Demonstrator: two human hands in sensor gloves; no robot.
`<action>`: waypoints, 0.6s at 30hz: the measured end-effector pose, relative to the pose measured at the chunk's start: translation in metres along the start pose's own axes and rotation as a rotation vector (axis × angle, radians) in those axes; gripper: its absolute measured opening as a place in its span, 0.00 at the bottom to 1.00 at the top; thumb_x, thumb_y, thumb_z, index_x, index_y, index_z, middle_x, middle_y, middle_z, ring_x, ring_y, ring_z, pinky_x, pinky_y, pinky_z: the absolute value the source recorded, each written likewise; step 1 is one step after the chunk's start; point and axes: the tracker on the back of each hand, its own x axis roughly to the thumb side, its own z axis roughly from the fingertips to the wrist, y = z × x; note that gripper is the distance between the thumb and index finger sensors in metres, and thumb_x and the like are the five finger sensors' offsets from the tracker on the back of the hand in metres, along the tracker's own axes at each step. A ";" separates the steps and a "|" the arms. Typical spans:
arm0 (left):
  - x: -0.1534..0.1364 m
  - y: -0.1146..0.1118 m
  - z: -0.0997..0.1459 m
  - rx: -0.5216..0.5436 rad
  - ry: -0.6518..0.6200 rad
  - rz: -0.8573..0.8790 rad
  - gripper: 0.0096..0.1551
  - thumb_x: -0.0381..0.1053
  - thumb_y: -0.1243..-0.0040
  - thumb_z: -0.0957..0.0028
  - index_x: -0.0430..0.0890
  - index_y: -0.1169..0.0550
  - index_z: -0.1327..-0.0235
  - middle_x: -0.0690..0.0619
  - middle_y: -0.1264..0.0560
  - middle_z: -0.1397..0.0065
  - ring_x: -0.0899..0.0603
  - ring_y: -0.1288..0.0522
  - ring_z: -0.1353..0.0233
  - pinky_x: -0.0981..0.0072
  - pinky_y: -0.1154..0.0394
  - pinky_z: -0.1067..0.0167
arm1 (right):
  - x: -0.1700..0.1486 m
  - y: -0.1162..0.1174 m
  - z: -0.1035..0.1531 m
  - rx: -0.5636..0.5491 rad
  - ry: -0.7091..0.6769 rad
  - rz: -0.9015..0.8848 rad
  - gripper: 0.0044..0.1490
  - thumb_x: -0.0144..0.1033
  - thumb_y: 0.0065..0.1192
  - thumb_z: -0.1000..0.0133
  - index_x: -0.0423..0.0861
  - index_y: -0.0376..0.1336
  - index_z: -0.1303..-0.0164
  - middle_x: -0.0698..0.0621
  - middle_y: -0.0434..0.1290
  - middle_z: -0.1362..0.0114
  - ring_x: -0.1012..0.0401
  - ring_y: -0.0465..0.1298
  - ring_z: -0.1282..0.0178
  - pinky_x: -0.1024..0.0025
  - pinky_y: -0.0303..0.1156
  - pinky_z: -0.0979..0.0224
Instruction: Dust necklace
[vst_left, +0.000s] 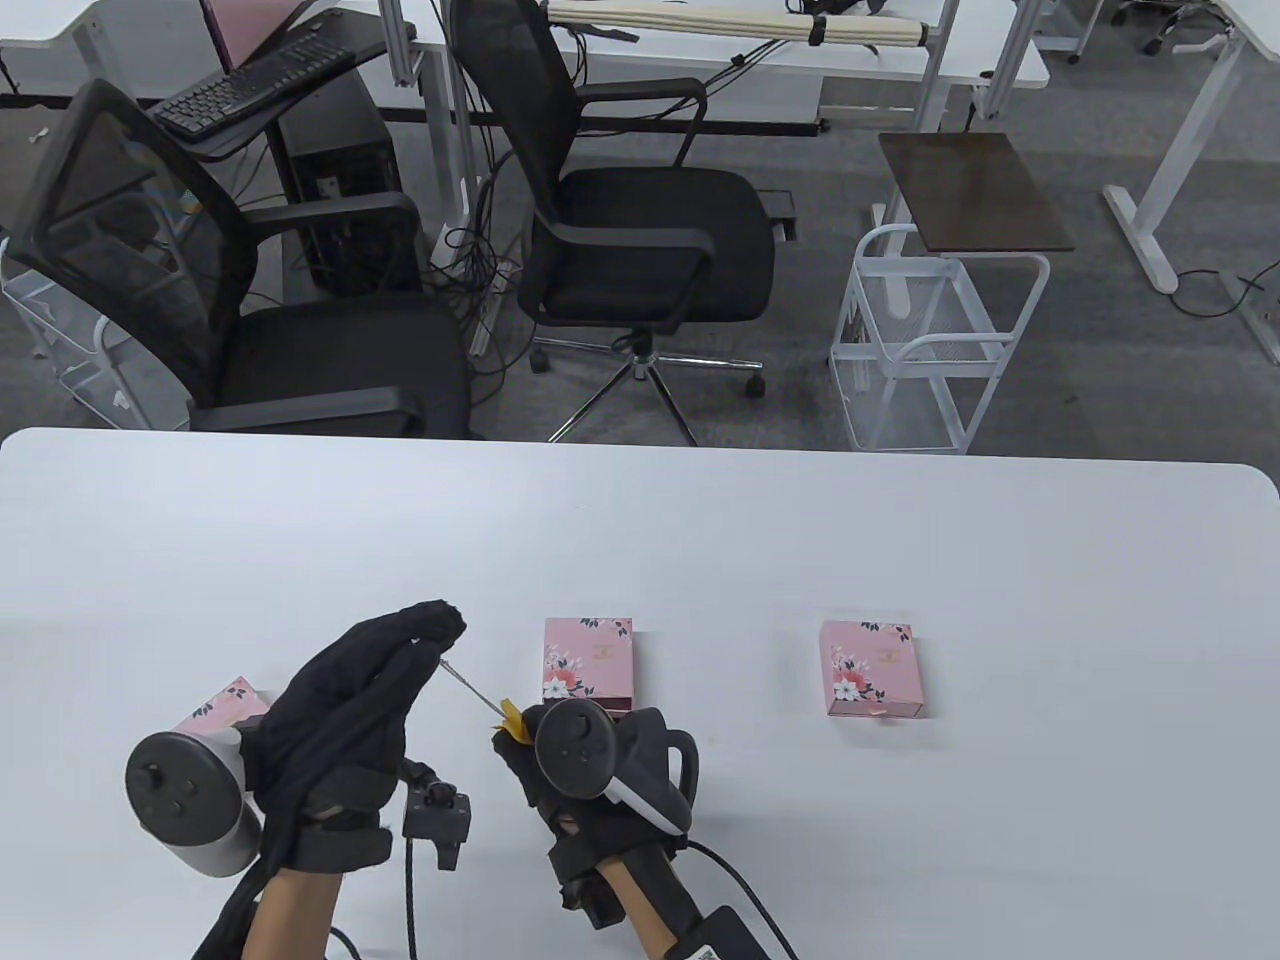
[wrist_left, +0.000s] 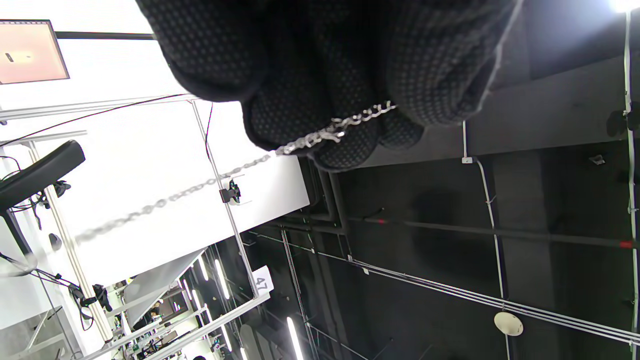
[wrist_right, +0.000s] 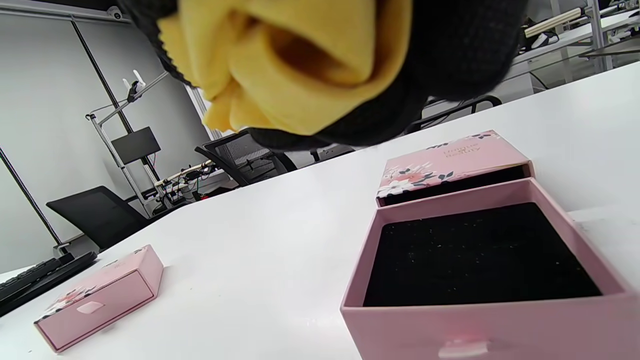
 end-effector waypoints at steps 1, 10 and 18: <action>0.000 0.000 0.000 0.002 0.001 -0.001 0.18 0.59 0.30 0.45 0.56 0.12 0.46 0.54 0.11 0.41 0.49 0.16 0.41 0.55 0.20 0.43 | 0.000 0.000 0.000 0.008 -0.002 0.005 0.25 0.47 0.58 0.31 0.40 0.70 0.37 0.42 0.81 0.46 0.47 0.81 0.54 0.52 0.76 0.45; 0.002 0.005 0.000 0.016 0.007 0.020 0.18 0.60 0.31 0.44 0.55 0.12 0.46 0.54 0.11 0.41 0.49 0.16 0.40 0.55 0.20 0.43 | 0.008 0.002 -0.001 0.033 -0.032 0.149 0.24 0.39 0.66 0.35 0.41 0.68 0.32 0.41 0.79 0.39 0.46 0.80 0.47 0.51 0.75 0.39; 0.000 0.010 -0.002 0.019 0.038 -0.001 0.18 0.60 0.31 0.44 0.55 0.12 0.46 0.54 0.11 0.41 0.48 0.16 0.40 0.55 0.20 0.44 | 0.006 -0.002 -0.001 0.012 -0.021 0.190 0.24 0.40 0.67 0.35 0.42 0.68 0.32 0.41 0.79 0.39 0.46 0.80 0.47 0.51 0.75 0.39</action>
